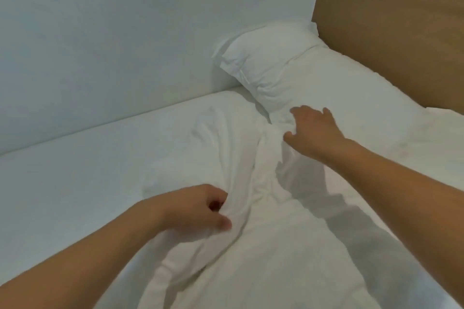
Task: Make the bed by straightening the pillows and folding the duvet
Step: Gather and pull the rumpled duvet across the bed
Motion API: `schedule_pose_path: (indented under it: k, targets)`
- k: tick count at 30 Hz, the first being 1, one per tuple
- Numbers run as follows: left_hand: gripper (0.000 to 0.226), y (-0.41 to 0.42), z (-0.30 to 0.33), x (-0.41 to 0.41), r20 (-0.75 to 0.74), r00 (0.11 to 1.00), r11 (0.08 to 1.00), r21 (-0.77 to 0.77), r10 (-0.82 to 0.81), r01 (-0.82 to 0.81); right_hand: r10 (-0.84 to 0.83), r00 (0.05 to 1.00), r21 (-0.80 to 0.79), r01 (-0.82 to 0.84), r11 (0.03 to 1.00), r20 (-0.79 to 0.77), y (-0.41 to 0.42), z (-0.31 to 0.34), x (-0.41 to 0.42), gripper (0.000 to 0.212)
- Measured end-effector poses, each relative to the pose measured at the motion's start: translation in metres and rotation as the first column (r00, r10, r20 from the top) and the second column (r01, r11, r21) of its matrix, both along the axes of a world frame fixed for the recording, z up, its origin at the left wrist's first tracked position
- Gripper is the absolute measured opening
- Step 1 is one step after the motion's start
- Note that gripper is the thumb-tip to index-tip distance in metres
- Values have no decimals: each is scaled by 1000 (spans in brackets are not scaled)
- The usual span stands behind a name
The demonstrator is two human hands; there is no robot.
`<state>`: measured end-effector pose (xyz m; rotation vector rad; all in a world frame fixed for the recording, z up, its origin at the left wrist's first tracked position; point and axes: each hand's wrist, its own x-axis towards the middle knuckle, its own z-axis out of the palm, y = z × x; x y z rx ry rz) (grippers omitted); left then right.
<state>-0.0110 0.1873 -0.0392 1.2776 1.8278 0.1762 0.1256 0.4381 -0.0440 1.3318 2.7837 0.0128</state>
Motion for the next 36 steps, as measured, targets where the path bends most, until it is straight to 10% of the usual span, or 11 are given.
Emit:
schedule_pose_path:
  k: [3,6,9,12,16,20,25,31,33,36]
  targets:
    - [15,-12,10,2,12,993,983,144,114,-115,-113,993,-67,115,991,32,-6,-53,-15,78]
    - [49,-12,-16,-37,-248,694,693,536,675,-482,-87,973,-26,94,995,213,-31,-103,10,46]
    - [122,-23,-53,-54,-4,591,591,43,807,-806,167,834,-218,-58,974,526,-56,-109,34,35]
    - [106,-47,-78,-32,75,735,727,-244,674,-641,365,595,-477,34,878,716,-53,-91,37,41]
    - [65,-55,-83,-13,-204,877,866,-170,435,-469,-400,889,-752,417,511,222,-30,-65,30,27]
    - [21,-47,-60,-36,-179,893,909,21,414,-417,-760,588,-875,174,451,-275,-49,-87,-12,102]
    - [11,-3,25,-129,-800,507,946,293,322,-137,-431,560,-422,156,893,-707,-38,-45,-50,30]
    - [31,63,115,-217,-834,61,836,545,548,-65,-186,617,30,323,946,-765,1,28,-113,54]
    - [48,75,95,-213,-864,82,856,471,496,-214,75,737,218,100,971,-671,-21,5,-127,67]
    - [57,82,30,-189,-815,359,881,358,456,-309,306,873,256,-219,942,-380,-62,-65,-131,68]
